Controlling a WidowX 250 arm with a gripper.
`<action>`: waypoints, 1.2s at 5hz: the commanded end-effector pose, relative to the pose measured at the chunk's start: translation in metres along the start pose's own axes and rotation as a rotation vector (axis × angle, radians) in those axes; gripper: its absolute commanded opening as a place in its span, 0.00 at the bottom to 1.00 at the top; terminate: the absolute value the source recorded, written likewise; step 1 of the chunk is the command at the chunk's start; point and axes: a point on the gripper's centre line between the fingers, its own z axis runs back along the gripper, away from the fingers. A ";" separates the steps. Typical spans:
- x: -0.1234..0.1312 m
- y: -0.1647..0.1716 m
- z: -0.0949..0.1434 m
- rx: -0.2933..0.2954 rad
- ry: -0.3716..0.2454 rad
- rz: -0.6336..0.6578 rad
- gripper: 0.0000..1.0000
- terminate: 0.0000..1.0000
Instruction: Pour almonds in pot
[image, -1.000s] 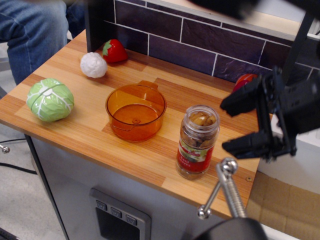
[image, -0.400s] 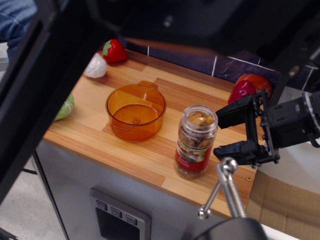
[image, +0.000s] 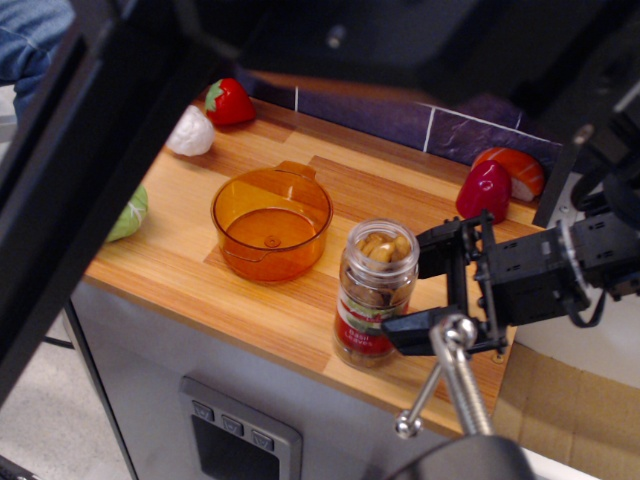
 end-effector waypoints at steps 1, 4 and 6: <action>-0.013 0.003 -0.008 0.074 0.008 0.050 1.00 0.00; -0.035 0.003 -0.004 -0.009 -0.193 -0.055 0.00 0.00; -0.057 0.026 0.020 -0.274 -0.603 -0.247 0.00 0.00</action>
